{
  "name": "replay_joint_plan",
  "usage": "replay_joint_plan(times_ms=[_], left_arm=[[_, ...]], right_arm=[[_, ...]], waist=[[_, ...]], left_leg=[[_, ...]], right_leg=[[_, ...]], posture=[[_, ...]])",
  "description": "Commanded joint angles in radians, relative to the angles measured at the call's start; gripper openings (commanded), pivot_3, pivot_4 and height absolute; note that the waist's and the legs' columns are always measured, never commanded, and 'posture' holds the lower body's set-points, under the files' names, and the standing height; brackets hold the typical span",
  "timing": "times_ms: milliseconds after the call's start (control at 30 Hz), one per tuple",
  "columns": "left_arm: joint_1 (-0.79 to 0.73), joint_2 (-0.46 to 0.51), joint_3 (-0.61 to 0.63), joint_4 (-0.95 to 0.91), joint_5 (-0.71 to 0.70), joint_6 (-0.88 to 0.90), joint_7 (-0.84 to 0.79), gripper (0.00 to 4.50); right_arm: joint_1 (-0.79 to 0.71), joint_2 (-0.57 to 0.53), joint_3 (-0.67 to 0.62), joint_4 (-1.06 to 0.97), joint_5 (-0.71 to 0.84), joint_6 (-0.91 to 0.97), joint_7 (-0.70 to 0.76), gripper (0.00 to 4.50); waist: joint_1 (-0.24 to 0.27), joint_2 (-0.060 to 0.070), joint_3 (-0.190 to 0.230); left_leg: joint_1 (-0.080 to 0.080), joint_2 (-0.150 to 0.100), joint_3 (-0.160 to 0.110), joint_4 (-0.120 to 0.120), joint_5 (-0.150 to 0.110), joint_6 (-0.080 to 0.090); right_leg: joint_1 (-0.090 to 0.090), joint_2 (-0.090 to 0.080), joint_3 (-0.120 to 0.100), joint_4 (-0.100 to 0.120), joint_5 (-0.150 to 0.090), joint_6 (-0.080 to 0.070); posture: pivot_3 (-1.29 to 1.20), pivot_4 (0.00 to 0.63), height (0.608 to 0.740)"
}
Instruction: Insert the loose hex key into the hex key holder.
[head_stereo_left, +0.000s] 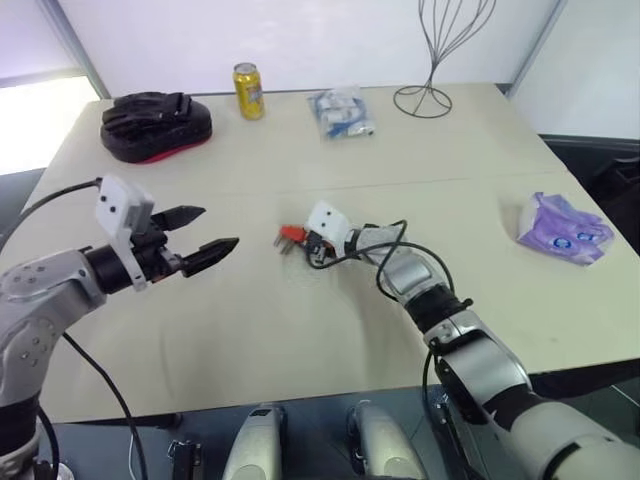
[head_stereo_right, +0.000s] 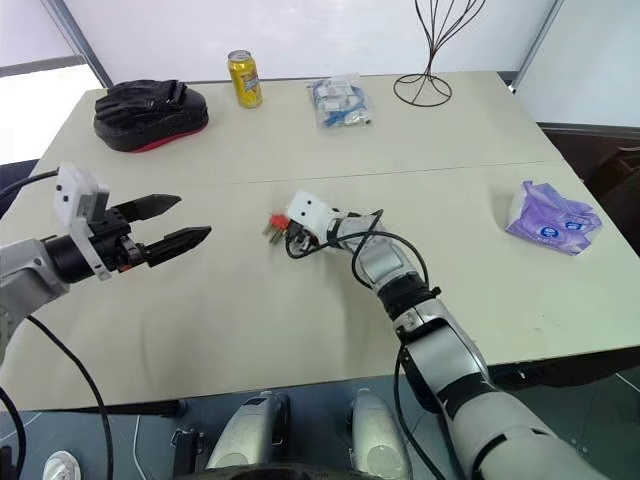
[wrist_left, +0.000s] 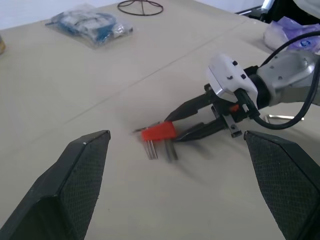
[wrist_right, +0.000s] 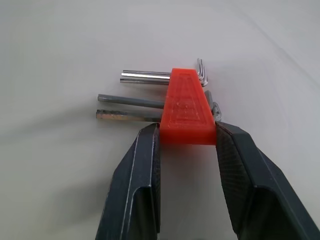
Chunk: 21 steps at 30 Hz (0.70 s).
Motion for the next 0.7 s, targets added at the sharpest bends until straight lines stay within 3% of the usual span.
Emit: replay_joint_plan(times_ms=[33,133,400,700], left_arm=[[-0.063,-0.008,-0.01,0.034,0.004,-0.037,-0.02,4.5],[-0.144,-0.027,-0.031,0.085,-0.01,-0.032,-0.032,4.5],[-0.399,-0.067,-0.111,0.246,-0.08,0.017,-0.155,4.5],[-0.52,-0.133,-0.149,0.314,-0.159,0.096,-0.233,4.5]], right_arm=[[-0.031,-0.073,-0.031,-0.167,-0.041,-0.156,-0.057,1.0],[-0.038,-0.134,-0.042,-0.242,-0.064,-0.251,-0.08,1.0],[-0.088,-0.306,-0.014,-0.315,-0.152,-0.733,-0.101,1.0],[-0.171,-0.338,-0.028,-0.283,-0.225,-0.992,-0.17,1.0]], waist=[[-0.002,0.0,0.0],[-0.005,0.0,0.0],[-0.005,-0.001,0.0],[-0.006,-0.001,0.001]], left_leg=[[-0.001,0.0,0.0,0.0,0.0,0.0],[-0.001,0.0,0.0,0.0,0.0,0.0],[-0.001,-0.001,0.001,0.0,0.0,0.0],[-0.001,0.0,0.0,0.0,0.0,0.0]], right_leg=[[-0.001,0.0,0.0,0.0,0.0,0.0],[-0.001,0.001,0.0,0.0,0.0,0.0],[-0.001,0.002,0.0,0.0,0.0,0.0],[-0.001,0.002,0.0,0.0,0.0,0.0]], posture=[[0.0,0.15,0.74],[0.0,0.15,0.74],[0.0,0.15,0.74],[0.0,0.15,0.74]])
